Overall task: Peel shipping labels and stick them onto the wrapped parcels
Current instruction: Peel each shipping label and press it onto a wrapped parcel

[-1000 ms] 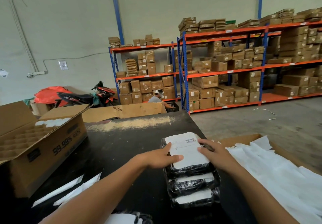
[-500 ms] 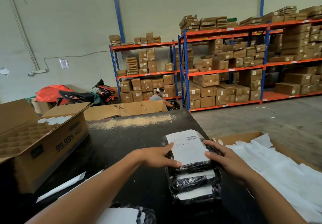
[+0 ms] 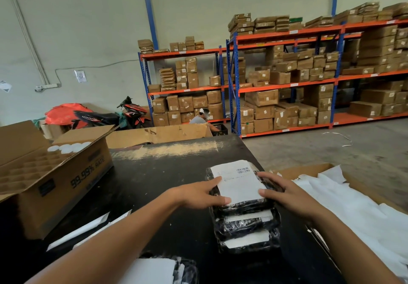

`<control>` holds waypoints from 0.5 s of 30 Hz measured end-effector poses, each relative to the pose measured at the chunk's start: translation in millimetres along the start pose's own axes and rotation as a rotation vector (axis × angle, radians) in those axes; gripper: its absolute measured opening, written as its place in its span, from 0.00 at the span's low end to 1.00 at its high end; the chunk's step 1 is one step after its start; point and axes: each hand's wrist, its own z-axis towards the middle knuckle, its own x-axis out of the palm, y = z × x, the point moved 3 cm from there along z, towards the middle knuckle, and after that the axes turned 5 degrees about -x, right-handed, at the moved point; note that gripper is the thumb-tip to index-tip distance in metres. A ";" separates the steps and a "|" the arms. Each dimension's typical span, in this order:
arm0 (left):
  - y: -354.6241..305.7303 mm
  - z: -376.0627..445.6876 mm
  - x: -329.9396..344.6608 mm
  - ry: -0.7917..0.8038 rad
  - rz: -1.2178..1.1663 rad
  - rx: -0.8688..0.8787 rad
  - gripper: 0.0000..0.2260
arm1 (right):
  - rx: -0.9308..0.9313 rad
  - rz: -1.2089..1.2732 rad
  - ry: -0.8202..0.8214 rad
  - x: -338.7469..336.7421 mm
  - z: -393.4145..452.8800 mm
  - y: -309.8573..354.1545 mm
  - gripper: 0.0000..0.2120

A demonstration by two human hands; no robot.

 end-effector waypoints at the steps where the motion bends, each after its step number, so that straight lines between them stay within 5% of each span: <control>1: -3.0 2.7 2.3 -0.015 0.025 -0.006 0.39 | 0.001 -0.080 -0.004 2.2 4.0 3.0 0.20; 9: 7.6 3.5 2.9 -0.076 0.009 0.074 0.30 | -0.054 -0.286 -0.151 10.2 -0.2 -3.1 0.15; 15: -0.1 12.0 -2.0 -0.096 -0.274 0.035 0.35 | 0.068 -0.369 -0.024 2.4 32.2 10.6 0.32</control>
